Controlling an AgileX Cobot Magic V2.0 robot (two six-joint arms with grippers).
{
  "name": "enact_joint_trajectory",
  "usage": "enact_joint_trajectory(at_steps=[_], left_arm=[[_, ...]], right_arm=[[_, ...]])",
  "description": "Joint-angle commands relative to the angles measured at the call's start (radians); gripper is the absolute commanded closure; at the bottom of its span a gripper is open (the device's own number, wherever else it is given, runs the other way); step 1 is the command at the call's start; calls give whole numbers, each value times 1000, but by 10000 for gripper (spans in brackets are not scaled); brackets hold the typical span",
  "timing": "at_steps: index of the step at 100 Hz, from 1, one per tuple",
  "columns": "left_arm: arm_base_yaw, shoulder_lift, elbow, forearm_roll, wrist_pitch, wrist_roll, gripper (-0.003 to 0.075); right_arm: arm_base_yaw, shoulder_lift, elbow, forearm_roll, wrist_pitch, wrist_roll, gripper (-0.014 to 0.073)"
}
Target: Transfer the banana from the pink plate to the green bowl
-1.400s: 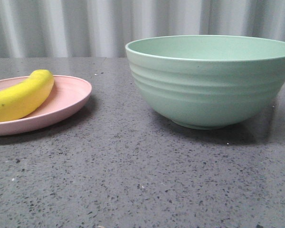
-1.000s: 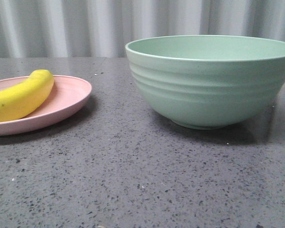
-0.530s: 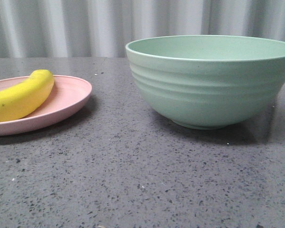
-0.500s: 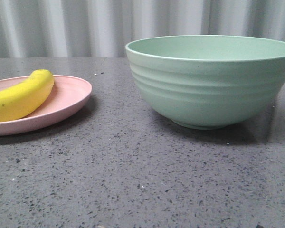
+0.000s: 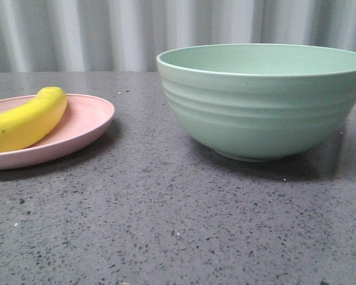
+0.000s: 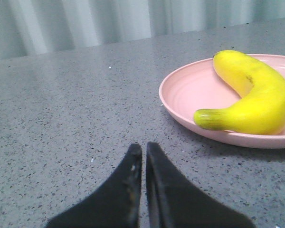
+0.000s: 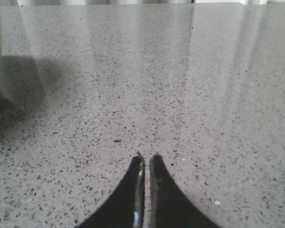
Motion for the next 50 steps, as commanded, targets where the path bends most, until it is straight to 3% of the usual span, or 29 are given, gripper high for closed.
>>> enact_joint_trajectory(at_steps=[1,50], left_arm=[[2,-30,10,-5,-90,-8,741],[2,-30,10,-5,-100,-8,741]], right_arm=[[-5,-23,20,-13,-91,-4,659],[-5,-23,20,-13,-252,-4,659]])
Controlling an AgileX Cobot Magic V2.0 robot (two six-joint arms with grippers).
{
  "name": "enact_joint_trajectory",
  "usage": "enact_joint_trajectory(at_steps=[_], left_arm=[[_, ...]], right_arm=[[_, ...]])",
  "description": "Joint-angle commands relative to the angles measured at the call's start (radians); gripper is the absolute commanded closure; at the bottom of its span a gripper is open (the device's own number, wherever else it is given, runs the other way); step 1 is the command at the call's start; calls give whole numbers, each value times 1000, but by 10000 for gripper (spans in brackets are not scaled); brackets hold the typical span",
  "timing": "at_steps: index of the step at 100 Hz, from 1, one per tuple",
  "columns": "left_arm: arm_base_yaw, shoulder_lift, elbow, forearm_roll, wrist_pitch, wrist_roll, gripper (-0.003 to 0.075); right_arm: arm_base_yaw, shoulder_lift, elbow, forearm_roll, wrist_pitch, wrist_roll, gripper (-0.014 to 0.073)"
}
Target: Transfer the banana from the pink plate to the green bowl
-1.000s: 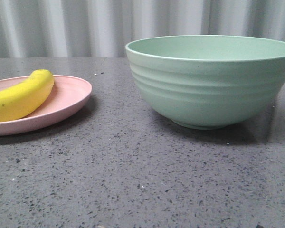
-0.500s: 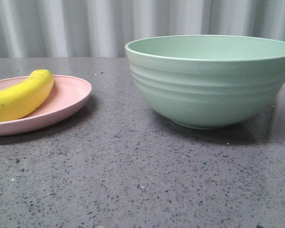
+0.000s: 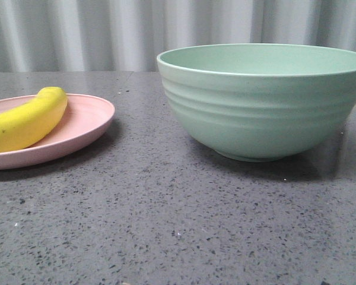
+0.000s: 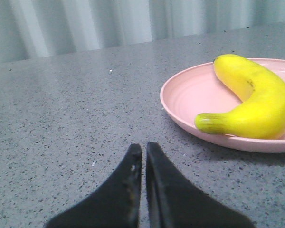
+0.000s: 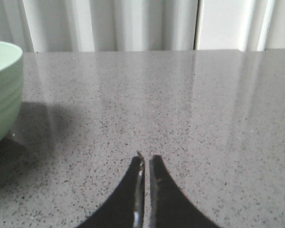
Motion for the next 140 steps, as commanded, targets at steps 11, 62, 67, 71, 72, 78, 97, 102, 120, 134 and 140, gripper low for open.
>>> enact_joint_trajectory(at_steps=[11,62,67,71,72,78,97,102,120,134,140], left_arm=[[2,-30,10,-5,-125,-8,741],[2,-30,10,-5,-133,-8,741],[2,-30,10,-5,-133,-8,741],[2,-30,10,-5,-133,-8,741],[2,-30,10,-5,-133,-8,741],[2,-30,10,-5,-133,-8,741],[2,-30,10,-9,-134,-8,741],[2,-30,10,-9,-134,-8,741],[2,-30,1,-77,-140,-8,741],[2,-23,-37,-96,-129,-8,741],[2,-8,-72,-96,-129,-8,741]], right_arm=[[-5,-23,20,-13,-100,-4,659],[-5,-23,20,-3,-100,-4,659],[-5,-23,20,-3,-100,-4,659],[-5,-23,20,-3,-100,-4,659],[-5,-23,20,-3,-100,-4,659],[-5,-23,20,-3,-110,-4,659],[-5,-23,20,-3,-157,-4,659],[-5,-23,20,-3,-157,-4,659],[-5,-23,9,-3,-152,-4,659],[-5,-23,-21,-3,-100,-4,659],[-5,-21,-39,-3,-77,-4,659]])
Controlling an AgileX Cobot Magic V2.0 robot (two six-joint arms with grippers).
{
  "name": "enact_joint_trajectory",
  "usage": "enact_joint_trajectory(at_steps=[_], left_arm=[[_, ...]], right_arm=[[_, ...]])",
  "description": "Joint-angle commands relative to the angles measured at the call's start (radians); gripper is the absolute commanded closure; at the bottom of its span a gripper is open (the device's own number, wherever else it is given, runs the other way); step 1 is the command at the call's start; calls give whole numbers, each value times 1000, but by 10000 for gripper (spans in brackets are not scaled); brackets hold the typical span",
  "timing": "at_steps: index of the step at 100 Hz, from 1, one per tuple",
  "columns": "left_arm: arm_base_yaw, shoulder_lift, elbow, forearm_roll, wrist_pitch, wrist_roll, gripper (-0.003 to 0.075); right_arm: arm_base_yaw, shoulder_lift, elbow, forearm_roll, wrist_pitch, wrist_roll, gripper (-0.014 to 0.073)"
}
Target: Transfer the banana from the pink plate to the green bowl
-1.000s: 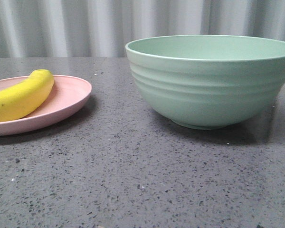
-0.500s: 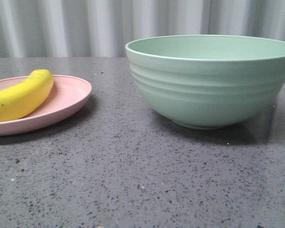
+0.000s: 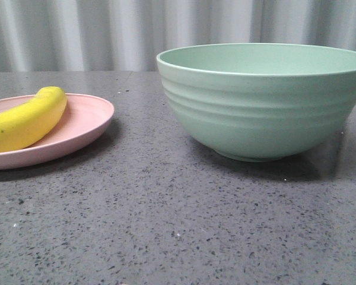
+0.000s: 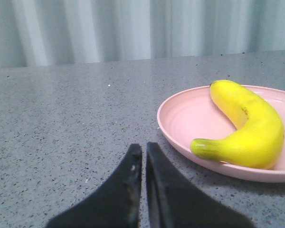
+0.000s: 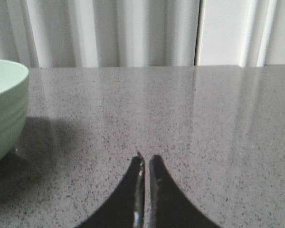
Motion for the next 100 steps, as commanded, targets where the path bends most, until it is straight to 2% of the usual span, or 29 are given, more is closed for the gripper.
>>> enact_joint_trajectory(at_steps=[1,25,50,63,70,87,94,100], left_arm=[[2,-3,-67,-16,-77,-8,741],[2,158,-213,-16,-72,-8,741],[2,349,-280,-16,-145,-8,740],[2,419,-293,-16,-195,-8,731],[2,446,-292,-16,-222,-8,670],[2,493,-292,-16,-319,-8,412],[2,506,-292,-16,-352,-8,360],[2,523,-304,-16,-347,-8,356]], right_arm=[[-5,-21,-41,-3,-41,-4,659],[-5,41,-148,5,21,-4,659],[-5,213,-314,18,193,-4,657],[-5,273,-356,81,161,-4,657],[-5,289,-351,81,134,-4,657],[-5,302,-351,86,157,-4,657],[-5,302,-351,86,154,-4,657],[-5,302,-351,86,154,-4,657]])
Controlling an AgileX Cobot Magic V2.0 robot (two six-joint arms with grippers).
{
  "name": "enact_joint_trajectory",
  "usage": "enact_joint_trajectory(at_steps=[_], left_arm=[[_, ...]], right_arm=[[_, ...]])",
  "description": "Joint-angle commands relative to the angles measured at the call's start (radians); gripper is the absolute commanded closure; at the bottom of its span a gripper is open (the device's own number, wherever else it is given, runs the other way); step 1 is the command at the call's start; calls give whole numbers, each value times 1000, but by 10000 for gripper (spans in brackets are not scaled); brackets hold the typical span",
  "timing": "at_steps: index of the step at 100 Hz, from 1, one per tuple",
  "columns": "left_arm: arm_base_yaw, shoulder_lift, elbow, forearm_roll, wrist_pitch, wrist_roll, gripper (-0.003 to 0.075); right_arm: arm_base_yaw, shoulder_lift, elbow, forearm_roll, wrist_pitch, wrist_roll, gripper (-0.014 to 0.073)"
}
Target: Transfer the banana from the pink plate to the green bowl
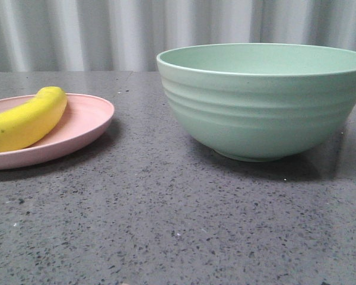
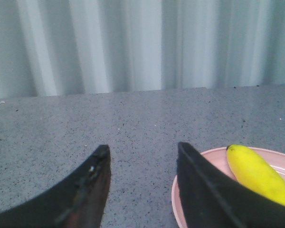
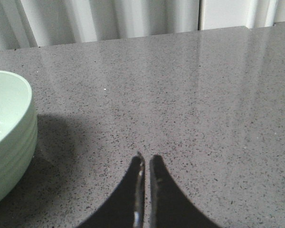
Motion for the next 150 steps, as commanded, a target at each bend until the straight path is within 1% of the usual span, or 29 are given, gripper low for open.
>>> enact_joint_trajectory(at_steps=[1,12,27,47,68,79,88,94,109,118,137,150], left_arm=[[2,30,-47,-10,-92,-8,356],[2,73,-103,-10,-10,-8,356],[-23,161,-213,-10,149,-8,356],[-138,296,-351,-10,291,-6,347],[-266,471,-476,-10,522,5,347],[-315,563,-530,-10,631,60,347],[-337,624,-568,-10,706,82,347],[-339,652,-593,-10,737,89,347],[-339,697,-635,1,816,186,348],[-339,706,-652,10,861,217,351],[-339,708,-654,107,874,217,352],[-339,721,-654,115,876,217,352]], right_arm=[[-5,17,-33,1,-76,-4,657],[-5,17,-33,1,-76,-4,657],[-5,17,-33,1,-76,-4,657],[-5,17,-33,1,-76,-4,657],[-5,17,-33,1,-76,-4,657],[-5,17,-33,1,-76,-4,657],[-5,17,-33,1,-76,-4,657],[-5,17,-33,1,-74,-4,657],[-5,17,-33,1,-72,-4,657],[-5,17,-33,1,-72,-4,657],[-5,17,-33,1,-70,-4,657],[-5,17,-33,1,-70,-4,657]])
